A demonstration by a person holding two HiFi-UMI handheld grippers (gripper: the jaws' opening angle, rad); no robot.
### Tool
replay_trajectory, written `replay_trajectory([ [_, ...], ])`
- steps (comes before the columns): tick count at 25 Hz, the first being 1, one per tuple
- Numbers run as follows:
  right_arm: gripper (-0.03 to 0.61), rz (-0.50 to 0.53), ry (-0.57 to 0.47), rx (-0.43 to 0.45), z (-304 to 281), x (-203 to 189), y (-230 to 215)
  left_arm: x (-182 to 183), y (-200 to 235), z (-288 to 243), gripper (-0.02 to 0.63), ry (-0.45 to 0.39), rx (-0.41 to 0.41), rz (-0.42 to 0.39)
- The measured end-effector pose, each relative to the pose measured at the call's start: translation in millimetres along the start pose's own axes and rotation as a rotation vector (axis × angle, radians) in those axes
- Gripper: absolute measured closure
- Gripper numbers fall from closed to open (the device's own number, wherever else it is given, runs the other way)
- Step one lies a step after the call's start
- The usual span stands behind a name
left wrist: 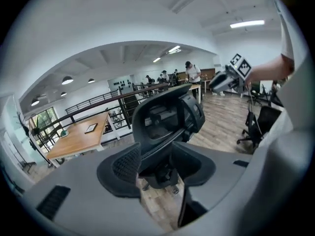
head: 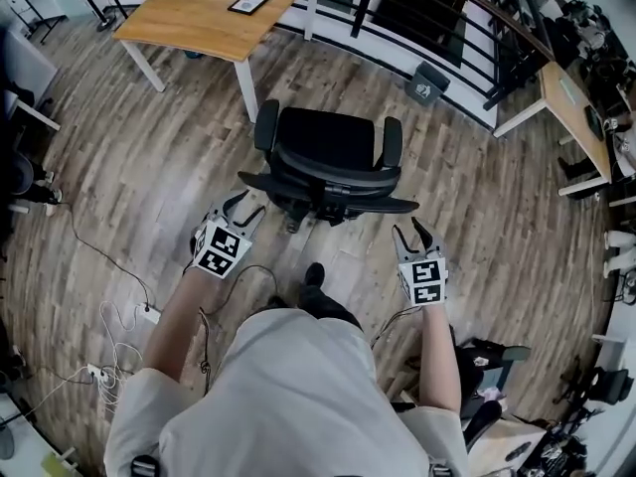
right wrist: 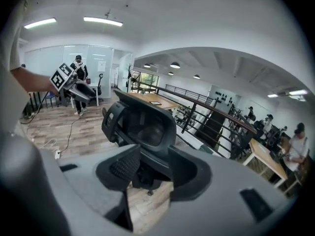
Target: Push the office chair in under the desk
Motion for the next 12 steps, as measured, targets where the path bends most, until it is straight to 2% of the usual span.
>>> replay_trajectory([
  [5,0.411,0.177,0.156,0.112,-36.7,-9.9,-29.5,-0.4,-4.5,-42.4,0.394,0.102,0.009,-0.242],
  [9,0.379,0.348,0.267,0.197,-69.1,-18.4,-45.2,-6.9,-9.8,-74.5,0.354,0.19,-0.012,-0.414],
  [12,0.368,0.433,0.342,0.29,-86.9,-23.1,-49.8,-11.5,-16.4,-93.0,0.341,0.245,-0.032,-0.524],
])
Point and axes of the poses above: the fingertips, and each gripper's own axes: z backward along the fingers, y to its left, x out of its top, the point moved 9 cm from there along z, backward along the fingers, and after that the axes turned 10 degrees about x, right-handed, at the moved point
